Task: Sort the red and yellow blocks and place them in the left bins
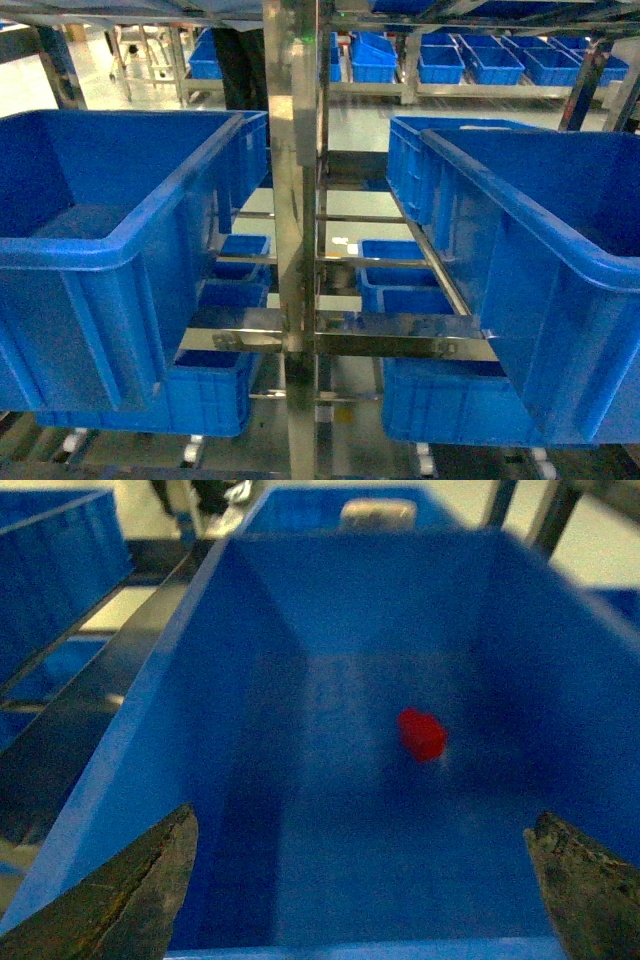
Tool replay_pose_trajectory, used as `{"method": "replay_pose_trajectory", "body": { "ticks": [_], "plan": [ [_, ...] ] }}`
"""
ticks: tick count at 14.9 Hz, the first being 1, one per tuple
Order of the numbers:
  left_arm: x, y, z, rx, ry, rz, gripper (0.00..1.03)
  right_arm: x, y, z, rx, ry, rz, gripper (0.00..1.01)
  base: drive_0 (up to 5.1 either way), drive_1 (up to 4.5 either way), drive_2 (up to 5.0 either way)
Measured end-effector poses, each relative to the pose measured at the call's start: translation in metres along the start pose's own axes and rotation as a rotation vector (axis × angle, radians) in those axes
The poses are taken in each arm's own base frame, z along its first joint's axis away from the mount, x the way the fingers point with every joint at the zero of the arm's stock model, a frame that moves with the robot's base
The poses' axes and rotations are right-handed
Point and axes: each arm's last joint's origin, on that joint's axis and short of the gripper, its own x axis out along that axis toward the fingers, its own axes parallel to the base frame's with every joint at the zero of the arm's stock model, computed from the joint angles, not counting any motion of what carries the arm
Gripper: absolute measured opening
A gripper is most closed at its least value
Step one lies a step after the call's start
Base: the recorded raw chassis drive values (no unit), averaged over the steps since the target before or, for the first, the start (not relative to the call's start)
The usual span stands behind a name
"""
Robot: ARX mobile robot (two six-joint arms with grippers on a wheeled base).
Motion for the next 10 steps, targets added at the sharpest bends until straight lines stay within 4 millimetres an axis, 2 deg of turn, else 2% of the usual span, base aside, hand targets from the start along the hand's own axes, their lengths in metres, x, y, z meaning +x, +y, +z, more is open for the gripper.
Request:
{"method": "replay_pose_trajectory", "body": {
  "ticks": [2,5,10],
  "plan": [
    [0.0,0.0,0.0,0.0,0.0,0.002,0.27,-0.029,0.014,0.014,-0.049,-0.078,-0.001,0.98,0.0,0.0,0.0],
    [0.0,0.0,0.0,0.0,-0.001,0.0,0.27,-0.044,0.023,0.021,-0.067,-0.108,0.017,0.98,0.0,0.0,0.0],
    [0.0,0.0,0.0,0.0,-0.002,-0.001,0.27,-0.042,0.025,0.02,-0.068,-0.09,-0.002,0.98,0.0,0.0,0.0]
  ]
}}
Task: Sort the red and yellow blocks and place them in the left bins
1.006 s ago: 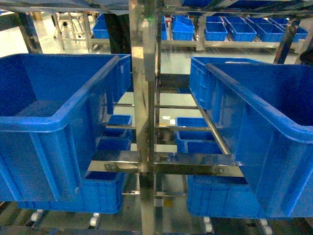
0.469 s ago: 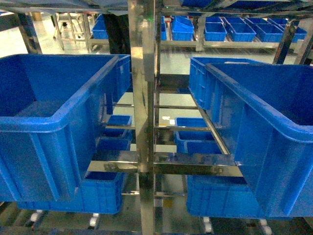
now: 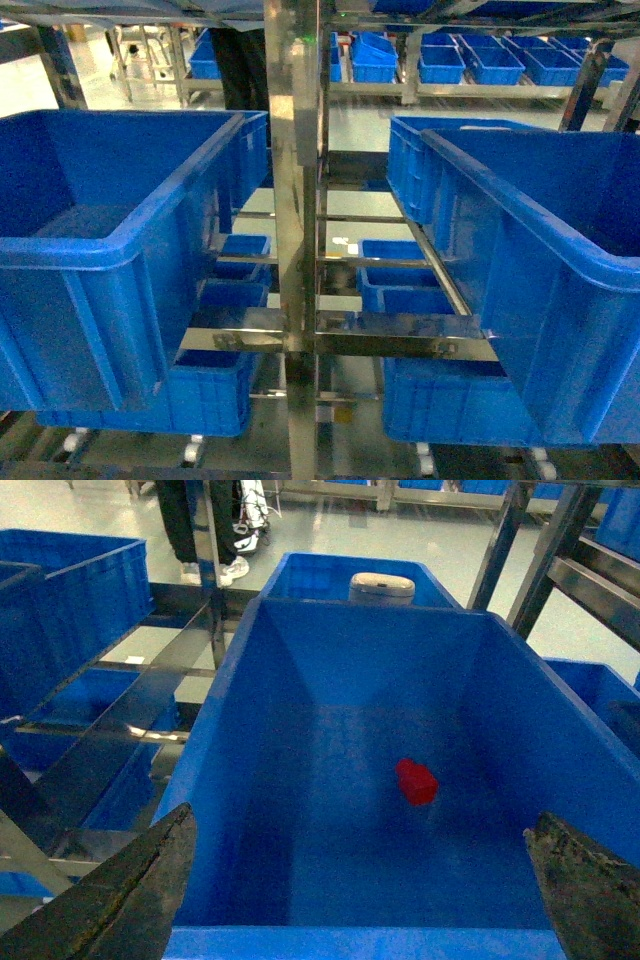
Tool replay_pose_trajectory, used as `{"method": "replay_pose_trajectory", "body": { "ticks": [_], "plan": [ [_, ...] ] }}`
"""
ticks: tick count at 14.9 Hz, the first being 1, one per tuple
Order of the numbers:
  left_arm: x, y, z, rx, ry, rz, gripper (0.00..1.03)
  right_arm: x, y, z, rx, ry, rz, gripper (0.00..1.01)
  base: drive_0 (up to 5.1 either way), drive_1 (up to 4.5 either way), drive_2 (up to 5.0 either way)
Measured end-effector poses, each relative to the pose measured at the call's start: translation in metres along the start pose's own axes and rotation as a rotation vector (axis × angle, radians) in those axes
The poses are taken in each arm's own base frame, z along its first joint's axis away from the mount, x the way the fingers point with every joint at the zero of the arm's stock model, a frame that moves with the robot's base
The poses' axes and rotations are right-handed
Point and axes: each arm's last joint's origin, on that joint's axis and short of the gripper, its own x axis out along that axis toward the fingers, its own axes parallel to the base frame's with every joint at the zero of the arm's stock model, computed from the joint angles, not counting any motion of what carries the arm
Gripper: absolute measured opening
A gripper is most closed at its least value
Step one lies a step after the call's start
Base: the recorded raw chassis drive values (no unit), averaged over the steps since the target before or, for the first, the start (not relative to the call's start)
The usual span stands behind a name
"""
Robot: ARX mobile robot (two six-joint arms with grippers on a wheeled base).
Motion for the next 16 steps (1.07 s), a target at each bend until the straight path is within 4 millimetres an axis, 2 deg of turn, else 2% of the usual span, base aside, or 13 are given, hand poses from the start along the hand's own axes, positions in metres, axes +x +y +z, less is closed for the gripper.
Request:
{"method": "replay_pose_trajectory", "body": {
  "ticks": [2,3,6,9,11,14,16],
  "plan": [
    [0.005,0.001,-0.005,0.028,0.038,0.021,0.27,0.0,0.0,0.0,0.0,0.0,0.0,0.98,0.0,0.0,0.0],
    [0.012,-0.001,-0.015,0.069,0.096,0.016,0.27,0.0,0.0,0.0,0.0,0.0,0.0,0.98,0.0,0.0,0.0],
    [0.047,0.001,-0.042,0.169,0.208,-0.004,0.27,0.0,0.0,0.0,0.0,0.0,0.0,0.98,0.0,0.0,0.0],
    [0.085,0.017,-0.063,0.182,0.288,0.034,0.27,0.0,0.0,0.0,0.0,0.0,0.0,0.98,0.0,0.0,0.0],
    [0.111,0.024,-0.066,0.207,0.302,0.032,0.27,0.0,0.0,0.0,0.0,0.0,0.0,0.98,0.0,0.0,0.0],
    [0.158,0.034,-0.058,0.242,0.274,0.026,0.27,0.0,0.0,0.0,0.0,0.0,0.0,0.98,0.0,0.0,0.0],
    [0.184,0.041,-0.068,0.247,0.321,0.001,0.27,0.0,0.0,0.0,0.0,0.0,0.0,0.98,0.0,0.0,0.0]
  ]
}}
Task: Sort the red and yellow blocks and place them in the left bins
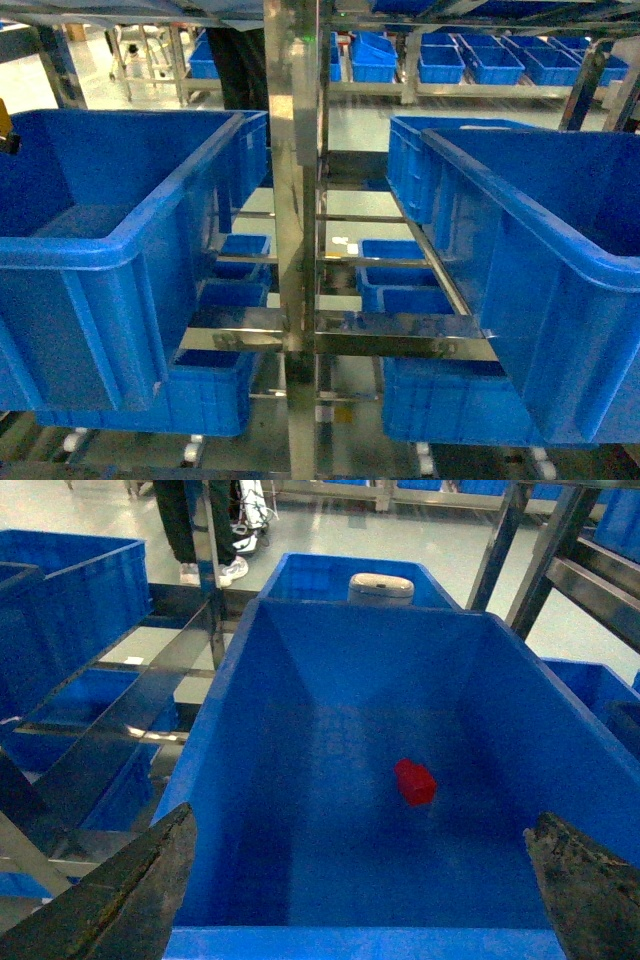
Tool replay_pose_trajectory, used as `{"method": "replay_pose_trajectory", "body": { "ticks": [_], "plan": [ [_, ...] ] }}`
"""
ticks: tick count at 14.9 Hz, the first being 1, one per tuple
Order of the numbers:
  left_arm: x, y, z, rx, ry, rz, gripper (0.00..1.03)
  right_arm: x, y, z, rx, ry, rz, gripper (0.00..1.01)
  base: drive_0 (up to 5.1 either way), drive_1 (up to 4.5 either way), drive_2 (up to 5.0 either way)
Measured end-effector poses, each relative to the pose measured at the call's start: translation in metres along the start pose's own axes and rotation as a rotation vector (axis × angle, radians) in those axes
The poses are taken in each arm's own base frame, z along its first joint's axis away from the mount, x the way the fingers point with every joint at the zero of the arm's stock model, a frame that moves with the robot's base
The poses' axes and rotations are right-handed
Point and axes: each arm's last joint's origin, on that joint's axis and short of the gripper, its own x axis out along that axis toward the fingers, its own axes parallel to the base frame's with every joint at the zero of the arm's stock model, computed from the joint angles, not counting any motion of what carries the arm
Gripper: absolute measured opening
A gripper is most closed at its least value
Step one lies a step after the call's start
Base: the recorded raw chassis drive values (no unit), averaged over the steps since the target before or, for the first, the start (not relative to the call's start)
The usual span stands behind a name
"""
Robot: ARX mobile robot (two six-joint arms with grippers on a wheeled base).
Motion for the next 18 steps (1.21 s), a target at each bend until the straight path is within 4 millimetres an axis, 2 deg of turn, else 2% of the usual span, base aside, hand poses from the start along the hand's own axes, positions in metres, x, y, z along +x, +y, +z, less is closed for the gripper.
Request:
{"method": "replay_pose_trajectory", "body": {
  "ticks": [2,6,9,13,15,16,18],
  "plan": [
    [0.028,0.006,-0.016,0.004,0.073,-0.007,0.27,0.0,0.0,0.0,0.0,0.0,0.0,0.98,0.0,0.0,0.0],
    [0.065,0.025,-0.042,0.017,0.136,-0.002,0.27,0.0,0.0,0.0,0.0,0.0,0.0,0.98,0.0,0.0,0.0],
    [0.076,0.023,-0.057,0.018,0.169,-0.039,0.27,0.0,0.0,0.0,0.0,0.0,0.0,0.98,0.0,0.0,0.0],
    [0.077,0.014,-0.056,0.018,0.135,-0.057,0.27,0.0,0.0,0.0,0.0,0.0,0.0,0.98,0.0,0.0,0.0],
    [0.079,0.007,-0.045,-0.008,0.066,-0.085,0.49,0.0,0.0,0.0,0.0,0.0,0.0,0.98,0.0,0.0,0.0],
    [0.075,0.005,-0.033,-0.04,0.032,-0.105,0.61,0.0,0.0,0.0,0.0,0.0,0.0,0.98,0.0,0.0,0.0],
    [0.052,0.014,0.0,-0.084,-0.047,-0.14,0.85,0.0,0.0,0.0,0.0,0.0,0.0,0.98,0.0,0.0,0.0]
  ]
}}
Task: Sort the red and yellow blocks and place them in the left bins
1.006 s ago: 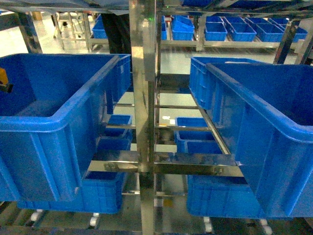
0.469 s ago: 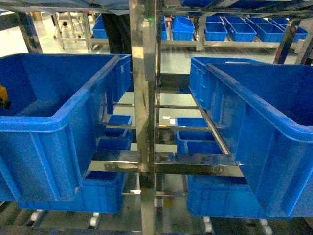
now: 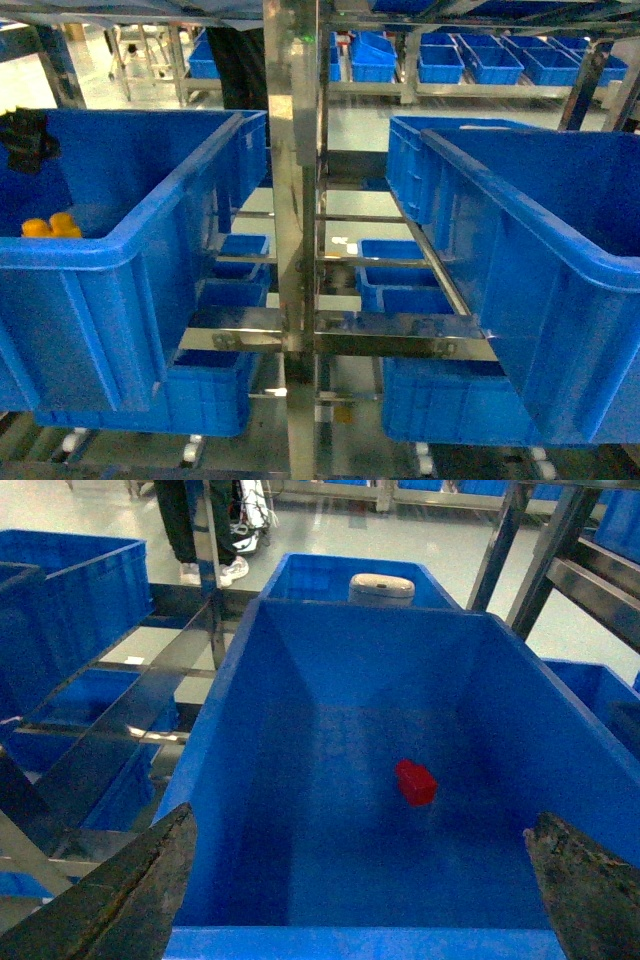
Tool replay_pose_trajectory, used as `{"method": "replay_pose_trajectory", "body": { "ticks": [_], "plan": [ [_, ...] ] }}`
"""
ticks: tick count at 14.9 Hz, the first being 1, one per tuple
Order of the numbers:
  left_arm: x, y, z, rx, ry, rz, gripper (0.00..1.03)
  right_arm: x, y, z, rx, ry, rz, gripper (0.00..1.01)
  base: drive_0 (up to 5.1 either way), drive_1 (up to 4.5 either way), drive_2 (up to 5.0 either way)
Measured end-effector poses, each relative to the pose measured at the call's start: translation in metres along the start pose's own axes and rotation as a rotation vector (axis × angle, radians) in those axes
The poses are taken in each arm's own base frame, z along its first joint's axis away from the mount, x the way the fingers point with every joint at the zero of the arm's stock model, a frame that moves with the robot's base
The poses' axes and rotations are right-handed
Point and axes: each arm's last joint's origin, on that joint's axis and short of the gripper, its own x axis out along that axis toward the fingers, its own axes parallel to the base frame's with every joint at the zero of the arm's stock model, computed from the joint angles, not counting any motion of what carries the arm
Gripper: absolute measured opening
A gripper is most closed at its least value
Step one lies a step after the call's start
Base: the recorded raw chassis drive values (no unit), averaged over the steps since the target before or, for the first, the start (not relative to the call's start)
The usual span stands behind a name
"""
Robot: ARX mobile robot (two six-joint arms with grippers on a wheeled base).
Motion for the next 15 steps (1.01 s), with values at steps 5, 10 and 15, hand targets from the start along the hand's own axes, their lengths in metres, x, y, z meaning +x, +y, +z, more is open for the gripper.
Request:
{"method": "replay_pose_trajectory", "body": {
  "ticks": [5,10,15],
  "plan": [
    [-0.094,-0.01,-0.006,0.022,0.073,-0.111,0.98,0.0,0.0,0.0,0.0,0.0,0.0,0.98,0.0,0.0,0.0],
    [-0.216,-0.017,0.023,0.076,-0.203,-0.059,0.98,0.0,0.0,0.0,0.0,0.0,0.0,0.98,0.0,0.0,0.0],
    [-0.248,-0.031,0.042,-0.065,-0.417,0.052,0.92,0.0,0.0,0.001,0.003,-0.041,-0.006,0.96,0.0,0.0,0.0]
  ]
}}
